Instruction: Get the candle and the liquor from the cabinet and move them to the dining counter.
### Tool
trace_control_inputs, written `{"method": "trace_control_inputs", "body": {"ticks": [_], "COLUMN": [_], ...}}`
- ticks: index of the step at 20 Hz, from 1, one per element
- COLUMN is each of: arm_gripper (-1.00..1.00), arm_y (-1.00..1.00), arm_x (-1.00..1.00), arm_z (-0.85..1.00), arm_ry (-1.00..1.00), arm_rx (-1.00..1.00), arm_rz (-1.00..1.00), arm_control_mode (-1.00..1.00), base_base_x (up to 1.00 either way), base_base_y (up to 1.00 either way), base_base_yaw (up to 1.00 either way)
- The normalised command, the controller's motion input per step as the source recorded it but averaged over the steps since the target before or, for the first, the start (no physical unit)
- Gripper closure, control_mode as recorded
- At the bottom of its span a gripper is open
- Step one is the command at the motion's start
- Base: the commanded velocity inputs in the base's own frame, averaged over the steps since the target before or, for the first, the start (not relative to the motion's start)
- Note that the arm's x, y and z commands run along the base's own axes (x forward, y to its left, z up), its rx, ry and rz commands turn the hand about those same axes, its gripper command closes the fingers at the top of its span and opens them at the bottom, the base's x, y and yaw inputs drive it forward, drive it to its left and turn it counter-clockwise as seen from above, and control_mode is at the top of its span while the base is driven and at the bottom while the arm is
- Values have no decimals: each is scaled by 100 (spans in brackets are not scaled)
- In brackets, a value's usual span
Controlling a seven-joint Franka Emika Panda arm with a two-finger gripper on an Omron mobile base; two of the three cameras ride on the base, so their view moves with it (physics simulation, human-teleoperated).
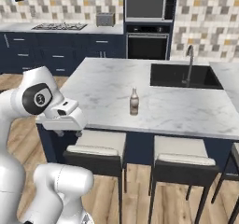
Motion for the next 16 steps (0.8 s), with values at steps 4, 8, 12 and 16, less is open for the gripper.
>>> {"method": "trace_control_inputs", "body": {"ticks": [4, 8, 12, 16], "arm_gripper": [-100, -100, -100, -100], "arm_y": [0, 0, 0, 0], "arm_x": [0, 0, 0, 0], "arm_z": [0, 0, 0, 0], "arm_ry": [0, 0, 0, 0], "arm_rx": [0, 0, 0, 0], "arm_rz": [0, 0, 0, 0], "arm_control_mode": [100, 100, 100, 100], "base_base_x": [5, 19, 27, 29], "base_base_y": [92, 89, 88, 88], "base_base_yaw": [1, 0, 0, -1]}}
